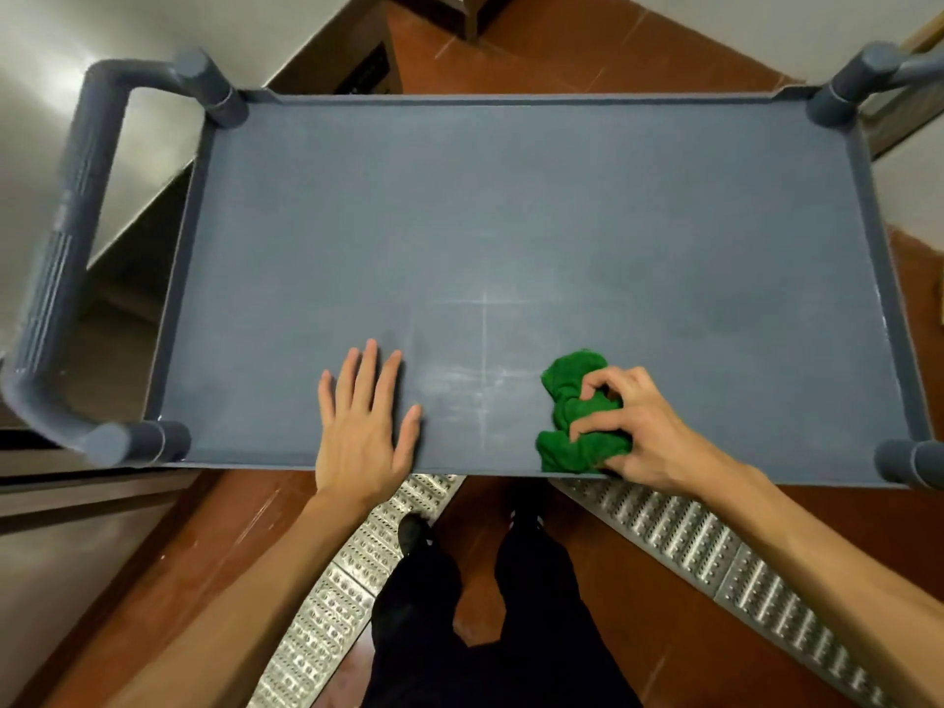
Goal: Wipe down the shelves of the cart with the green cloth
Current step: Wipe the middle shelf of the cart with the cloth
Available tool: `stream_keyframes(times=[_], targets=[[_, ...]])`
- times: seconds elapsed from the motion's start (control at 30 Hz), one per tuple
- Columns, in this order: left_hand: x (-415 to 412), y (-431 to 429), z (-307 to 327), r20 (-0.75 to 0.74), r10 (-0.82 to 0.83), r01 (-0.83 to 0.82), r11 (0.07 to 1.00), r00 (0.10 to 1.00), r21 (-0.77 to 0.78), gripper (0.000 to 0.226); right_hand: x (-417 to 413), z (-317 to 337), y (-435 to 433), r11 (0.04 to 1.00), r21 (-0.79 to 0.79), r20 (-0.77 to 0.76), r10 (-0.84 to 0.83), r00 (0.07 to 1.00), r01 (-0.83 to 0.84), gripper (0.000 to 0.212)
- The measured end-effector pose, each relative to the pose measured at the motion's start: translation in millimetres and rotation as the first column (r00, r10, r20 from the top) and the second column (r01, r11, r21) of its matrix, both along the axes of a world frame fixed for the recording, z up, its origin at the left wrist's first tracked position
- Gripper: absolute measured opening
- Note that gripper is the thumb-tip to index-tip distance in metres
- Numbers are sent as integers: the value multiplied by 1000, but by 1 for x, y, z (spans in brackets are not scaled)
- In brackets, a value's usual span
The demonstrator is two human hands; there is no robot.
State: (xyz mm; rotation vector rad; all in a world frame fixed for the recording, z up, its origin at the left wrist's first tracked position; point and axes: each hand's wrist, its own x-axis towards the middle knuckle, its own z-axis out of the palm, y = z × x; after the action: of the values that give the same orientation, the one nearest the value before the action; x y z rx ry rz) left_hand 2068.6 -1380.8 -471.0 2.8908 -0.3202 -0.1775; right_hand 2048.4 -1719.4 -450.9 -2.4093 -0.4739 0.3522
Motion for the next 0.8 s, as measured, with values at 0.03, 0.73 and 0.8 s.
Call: stream_keyframes(times=[0.03, 0.73, 0.8], targets=[[0, 0, 0, 3, -1, 1, 1000, 1000, -8, 65, 2, -1, 10, 1000, -2, 0, -2, 1000, 2, 19], [-34, 206, 4, 256, -249, 290, 947, 934, -136, 29, 41, -8, 190, 997, -11, 82, 83, 993, -82, 34], [-33, 192, -2, 312, -172, 226, 963, 934, -144, 33, 39, -8, 192, 997, -12, 105, 74, 992, -73, 34]])
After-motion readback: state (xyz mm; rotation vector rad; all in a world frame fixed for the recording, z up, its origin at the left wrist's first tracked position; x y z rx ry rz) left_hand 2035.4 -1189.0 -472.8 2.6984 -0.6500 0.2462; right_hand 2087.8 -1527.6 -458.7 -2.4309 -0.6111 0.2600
